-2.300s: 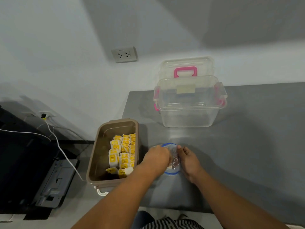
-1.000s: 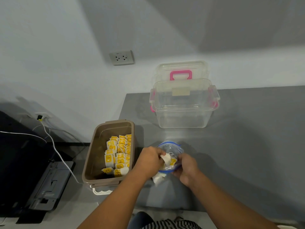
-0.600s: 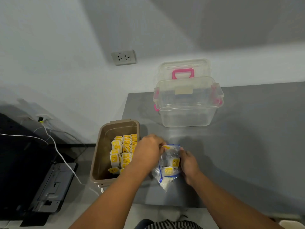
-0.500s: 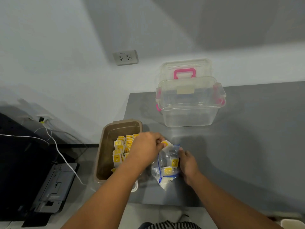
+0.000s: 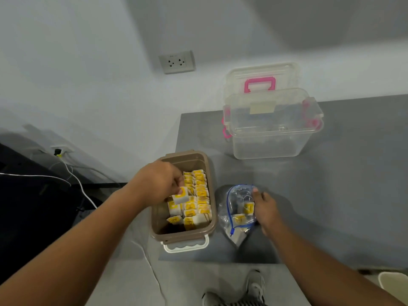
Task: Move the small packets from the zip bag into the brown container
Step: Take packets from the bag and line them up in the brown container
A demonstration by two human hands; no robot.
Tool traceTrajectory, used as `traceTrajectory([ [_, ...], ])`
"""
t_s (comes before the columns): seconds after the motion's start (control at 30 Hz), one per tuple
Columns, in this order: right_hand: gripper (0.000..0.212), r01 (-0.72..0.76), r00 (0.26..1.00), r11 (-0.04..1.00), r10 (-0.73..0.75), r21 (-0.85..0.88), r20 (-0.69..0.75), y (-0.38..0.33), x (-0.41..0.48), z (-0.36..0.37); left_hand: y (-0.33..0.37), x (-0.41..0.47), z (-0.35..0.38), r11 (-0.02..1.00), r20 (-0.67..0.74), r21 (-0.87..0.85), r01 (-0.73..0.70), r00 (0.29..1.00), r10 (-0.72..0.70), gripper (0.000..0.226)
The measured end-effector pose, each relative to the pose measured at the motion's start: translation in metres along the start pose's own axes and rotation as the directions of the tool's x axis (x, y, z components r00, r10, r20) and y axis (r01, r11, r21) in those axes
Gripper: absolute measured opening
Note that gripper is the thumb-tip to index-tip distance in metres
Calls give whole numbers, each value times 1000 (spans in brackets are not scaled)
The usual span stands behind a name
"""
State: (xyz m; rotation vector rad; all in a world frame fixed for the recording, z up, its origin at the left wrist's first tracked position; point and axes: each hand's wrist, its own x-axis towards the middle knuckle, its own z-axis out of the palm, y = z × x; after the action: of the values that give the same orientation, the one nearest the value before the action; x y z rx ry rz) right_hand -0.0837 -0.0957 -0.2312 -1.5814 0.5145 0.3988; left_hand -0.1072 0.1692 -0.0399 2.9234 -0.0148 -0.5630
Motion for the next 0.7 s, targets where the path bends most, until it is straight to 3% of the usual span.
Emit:
traceTrajectory([
  [0.2,36,7,1000,1000,-7,-9,-5,4,4,-4,-8,14,25,971,314,149,-186,940,132,12],
  [0.4,39,22,999,999,-23,-27,-30,13,11,-2,-8,28,56,919,518,270,-287,848,113,10],
  [0.5,41,64,997,995,-67,-72,-47,15,12,-1,-11,34,65,877,521,361,-318,849,93,7],
  [0.7,41,78,994,992,-85,-95,-70,16,12,-1,-15,40,73,838,381,462,-289,918,107,11],
])
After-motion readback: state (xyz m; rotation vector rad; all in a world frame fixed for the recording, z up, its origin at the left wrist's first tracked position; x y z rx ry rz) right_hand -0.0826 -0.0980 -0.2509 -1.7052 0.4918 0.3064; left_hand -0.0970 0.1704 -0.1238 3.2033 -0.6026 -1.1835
